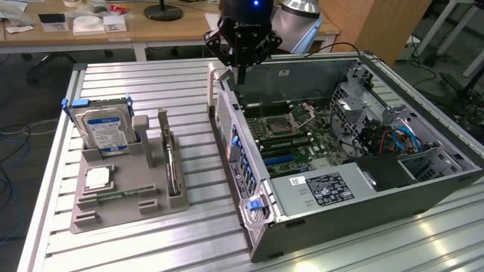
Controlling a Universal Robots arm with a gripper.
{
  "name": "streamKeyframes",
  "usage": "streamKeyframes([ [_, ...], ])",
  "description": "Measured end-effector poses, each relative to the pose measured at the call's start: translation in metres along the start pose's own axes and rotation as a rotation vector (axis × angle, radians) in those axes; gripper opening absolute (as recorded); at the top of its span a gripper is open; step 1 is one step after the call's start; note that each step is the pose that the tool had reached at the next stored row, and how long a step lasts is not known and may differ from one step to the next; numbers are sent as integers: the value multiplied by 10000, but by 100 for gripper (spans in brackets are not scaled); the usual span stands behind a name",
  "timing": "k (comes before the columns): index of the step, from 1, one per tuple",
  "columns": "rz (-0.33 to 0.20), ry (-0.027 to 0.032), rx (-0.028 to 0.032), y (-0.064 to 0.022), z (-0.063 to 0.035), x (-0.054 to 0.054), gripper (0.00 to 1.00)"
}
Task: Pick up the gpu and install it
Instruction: 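Reach for the gpu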
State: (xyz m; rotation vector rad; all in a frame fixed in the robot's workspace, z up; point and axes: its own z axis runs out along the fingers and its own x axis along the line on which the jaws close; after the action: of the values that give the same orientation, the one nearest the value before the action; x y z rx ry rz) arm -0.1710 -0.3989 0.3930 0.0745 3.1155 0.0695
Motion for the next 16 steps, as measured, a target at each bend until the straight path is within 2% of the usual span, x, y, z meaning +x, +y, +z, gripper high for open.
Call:
streamKeyframes([
  [16, -29, 1, 0, -8, -4, 165, 11],
])
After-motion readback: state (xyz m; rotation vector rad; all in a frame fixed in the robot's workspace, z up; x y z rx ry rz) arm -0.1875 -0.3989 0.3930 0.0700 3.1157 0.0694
